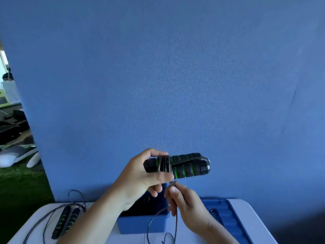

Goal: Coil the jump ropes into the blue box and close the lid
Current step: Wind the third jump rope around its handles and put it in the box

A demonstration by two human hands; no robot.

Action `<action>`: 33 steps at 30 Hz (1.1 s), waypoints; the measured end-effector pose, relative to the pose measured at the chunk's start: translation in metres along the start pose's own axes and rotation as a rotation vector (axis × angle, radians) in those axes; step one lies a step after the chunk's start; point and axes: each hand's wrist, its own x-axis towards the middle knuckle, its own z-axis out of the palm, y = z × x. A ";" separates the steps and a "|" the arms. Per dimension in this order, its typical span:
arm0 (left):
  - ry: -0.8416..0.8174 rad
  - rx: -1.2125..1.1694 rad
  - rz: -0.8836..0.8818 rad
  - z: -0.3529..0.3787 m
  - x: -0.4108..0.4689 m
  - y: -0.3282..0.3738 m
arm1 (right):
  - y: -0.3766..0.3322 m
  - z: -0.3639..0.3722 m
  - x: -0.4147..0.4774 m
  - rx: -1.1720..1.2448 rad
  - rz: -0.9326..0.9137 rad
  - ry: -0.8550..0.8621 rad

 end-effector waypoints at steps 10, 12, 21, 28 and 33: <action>-0.071 0.164 -0.058 -0.003 -0.016 -0.012 | -0.029 -0.077 0.058 -0.550 0.049 -0.213; -0.070 0.218 -0.065 -0.003 -0.016 -0.015 | -0.050 -0.082 0.067 -0.649 0.030 -0.232; 0.031 0.315 -0.066 -0.011 0.001 -0.027 | -0.120 -0.064 0.073 -1.074 0.018 -0.257; 0.201 0.298 -0.044 -0.015 0.012 -0.040 | -0.103 -0.041 0.048 -0.683 0.224 -0.149; 0.330 0.286 0.037 -0.009 0.016 -0.047 | -0.084 -0.021 0.024 -0.248 0.284 -0.049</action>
